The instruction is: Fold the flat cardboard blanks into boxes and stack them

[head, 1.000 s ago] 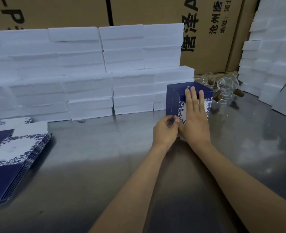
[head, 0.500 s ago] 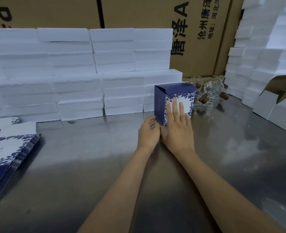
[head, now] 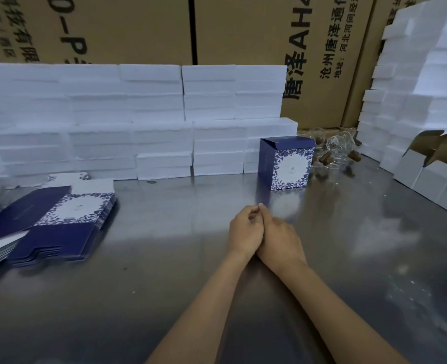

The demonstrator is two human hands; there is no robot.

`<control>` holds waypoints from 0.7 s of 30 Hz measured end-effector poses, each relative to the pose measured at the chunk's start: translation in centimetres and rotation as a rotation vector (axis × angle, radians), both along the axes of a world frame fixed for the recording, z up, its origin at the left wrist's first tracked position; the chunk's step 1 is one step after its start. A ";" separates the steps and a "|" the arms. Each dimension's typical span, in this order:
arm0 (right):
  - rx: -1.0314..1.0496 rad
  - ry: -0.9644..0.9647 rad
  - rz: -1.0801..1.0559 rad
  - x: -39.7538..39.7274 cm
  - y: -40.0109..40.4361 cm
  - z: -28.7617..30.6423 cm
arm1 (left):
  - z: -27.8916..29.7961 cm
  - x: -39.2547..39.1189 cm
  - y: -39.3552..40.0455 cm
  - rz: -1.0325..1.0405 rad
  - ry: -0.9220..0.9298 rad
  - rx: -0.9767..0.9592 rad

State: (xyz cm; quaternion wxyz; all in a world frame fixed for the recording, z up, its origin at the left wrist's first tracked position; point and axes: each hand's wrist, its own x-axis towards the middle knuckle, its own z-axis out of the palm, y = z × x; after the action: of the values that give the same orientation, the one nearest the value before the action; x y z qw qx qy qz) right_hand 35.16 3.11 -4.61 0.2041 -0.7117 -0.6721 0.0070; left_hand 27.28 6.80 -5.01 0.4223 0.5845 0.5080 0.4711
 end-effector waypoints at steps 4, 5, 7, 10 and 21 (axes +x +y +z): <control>0.046 0.102 0.044 -4.2 -2.4 0.4 | 0.0 -3.6 -2.8 0.053 -0.038 -0.004; 0.047 0.138 0.074 -5.4 -2.9 0.4 | 0.0 -4.8 -3.4 0.079 -0.038 0.008; 0.028 0.230 0.137 -7.9 -3.6 0.4 | 0.1 -7.4 -4.2 0.138 -0.018 0.046; -0.025 0.386 0.209 -11.5 -3.8 0.3 | 0.7 -11.4 -4.7 0.217 0.022 0.099; -0.153 0.544 0.330 -24.0 1.2 0.4 | 2.1 -24.5 -2.4 0.643 0.072 0.419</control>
State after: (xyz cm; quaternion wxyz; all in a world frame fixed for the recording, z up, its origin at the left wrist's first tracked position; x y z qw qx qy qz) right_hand 11.14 4.33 -4.20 0.3181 -0.5784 -0.6968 0.2805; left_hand 2.82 4.40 -2.90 0.1061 0.4850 0.5728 0.6522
